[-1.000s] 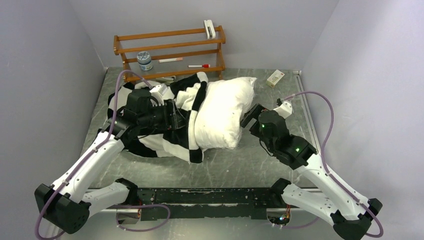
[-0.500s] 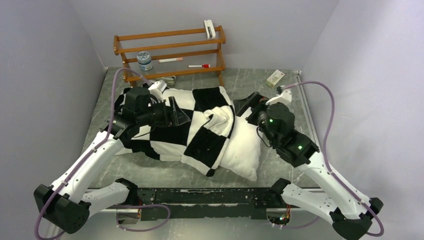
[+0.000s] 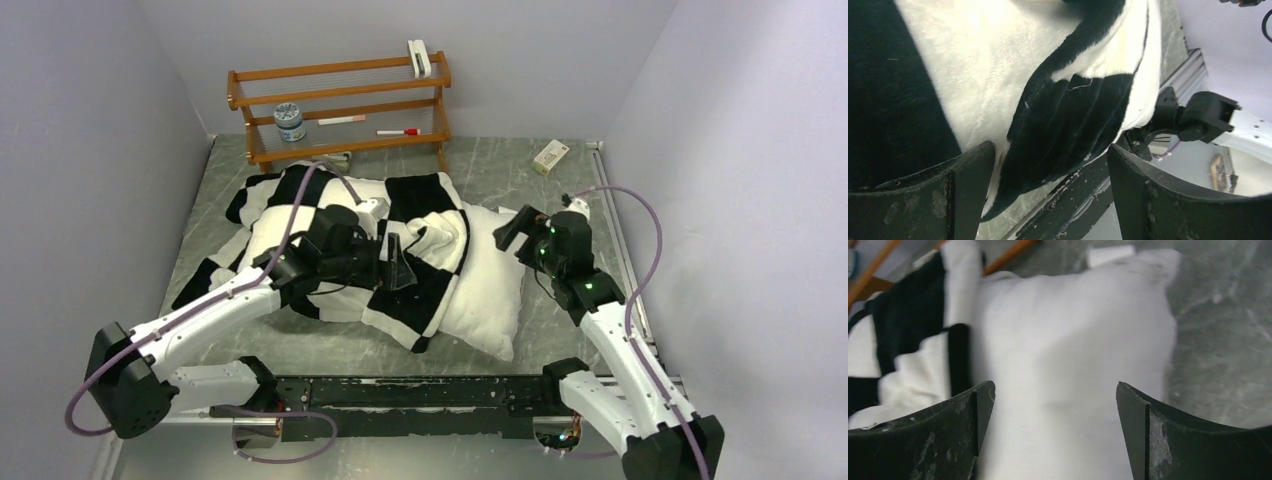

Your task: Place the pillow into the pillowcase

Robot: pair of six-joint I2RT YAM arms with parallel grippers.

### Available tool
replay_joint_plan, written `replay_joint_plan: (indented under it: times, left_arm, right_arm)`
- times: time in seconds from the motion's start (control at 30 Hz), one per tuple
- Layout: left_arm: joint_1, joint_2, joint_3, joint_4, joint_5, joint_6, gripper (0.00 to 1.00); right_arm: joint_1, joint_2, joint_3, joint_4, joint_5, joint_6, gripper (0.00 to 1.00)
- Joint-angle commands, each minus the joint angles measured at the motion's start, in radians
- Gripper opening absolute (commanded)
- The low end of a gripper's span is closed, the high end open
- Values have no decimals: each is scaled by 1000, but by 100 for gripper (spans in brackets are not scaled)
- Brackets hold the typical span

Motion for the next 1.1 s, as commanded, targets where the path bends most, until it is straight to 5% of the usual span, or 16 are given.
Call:
replay_joint_plan:
  times: [0.0, 0.13, 0.23, 0.3, 0.5, 0.67, 0.9, 1.07]
  left_arm:
    - [-49, 47, -54, 137, -124, 22, 86]
    - [-94, 87, -58, 240, -76, -6, 70]
    - [-149, 106, -16, 304, -42, -37, 20]
    - [-200, 122, 34, 371, -26, -78, 5]
    - [-372, 301, 219, 586, 18, -190, 5]
    - [-449, 463, 306, 750, 45, -270, 5]
    - [-545, 668, 558, 740, 58, -253, 5]
    - [-559, 683, 538, 754, 34, -260, 5]
  right_arm:
    - [-171, -47, -133, 55, -214, -37, 94]
    - [-268, -50, -280, 183, -471, 29, 89]
    - [-270, -115, -373, 301, -542, 128, 84]
    - [-269, -135, -424, 386, -581, 200, 77]
    - [-265, -116, -550, 642, -666, 410, 47]
    - [-229, -139, -574, 706, -637, 507, 45]
    - [-51, -151, -609, 768, -497, 590, 40]
    - [64, -100, -610, 822, -431, 617, 39]
